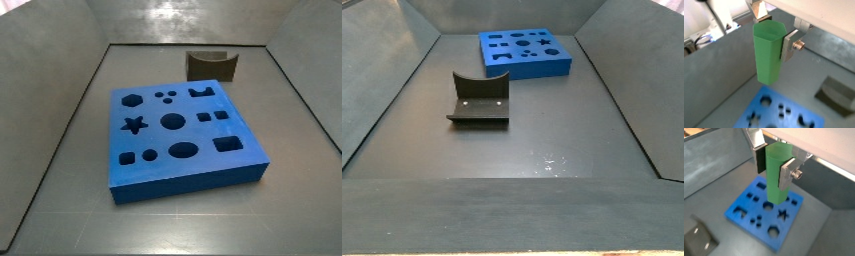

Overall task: Pick up the hexagon object. Move to above the board. Insert the hexagon object.
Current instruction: Move to above the board, then insert the hexagon object.

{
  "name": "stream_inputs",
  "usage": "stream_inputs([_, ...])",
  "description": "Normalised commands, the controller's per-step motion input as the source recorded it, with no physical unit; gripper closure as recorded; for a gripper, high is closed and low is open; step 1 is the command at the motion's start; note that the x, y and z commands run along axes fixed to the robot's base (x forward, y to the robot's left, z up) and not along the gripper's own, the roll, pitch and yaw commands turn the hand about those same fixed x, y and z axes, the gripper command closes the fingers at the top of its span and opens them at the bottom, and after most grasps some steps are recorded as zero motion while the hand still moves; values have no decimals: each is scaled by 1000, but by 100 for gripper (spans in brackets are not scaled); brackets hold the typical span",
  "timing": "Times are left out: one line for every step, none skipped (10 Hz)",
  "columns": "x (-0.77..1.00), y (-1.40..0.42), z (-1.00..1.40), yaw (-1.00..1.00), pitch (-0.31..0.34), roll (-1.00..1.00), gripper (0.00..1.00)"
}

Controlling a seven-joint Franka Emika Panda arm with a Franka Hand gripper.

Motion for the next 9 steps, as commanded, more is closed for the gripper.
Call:
stream_inputs([663, -706, -38, 9, 86, 47, 100])
stream_inputs([439, -457, -7, 12, 81, 60, 100])
stream_inputs([227, -238, 16, 7, 68, 63, 100])
stream_inputs([169, -174, 17, 9, 61, 63, 100])
stream_inputs([-66, 0, -11, 0, 0, 0, 100])
stream_inputs([0, 0, -63, 0, 0, 0, 100])
stream_inputs([0, 11, -43, 0, 0, 0, 100])
stream_inputs([0, 0, -3, 6, 0, 0, 100])
stream_inputs([-57, 226, -260, 651, -6, 0, 100])
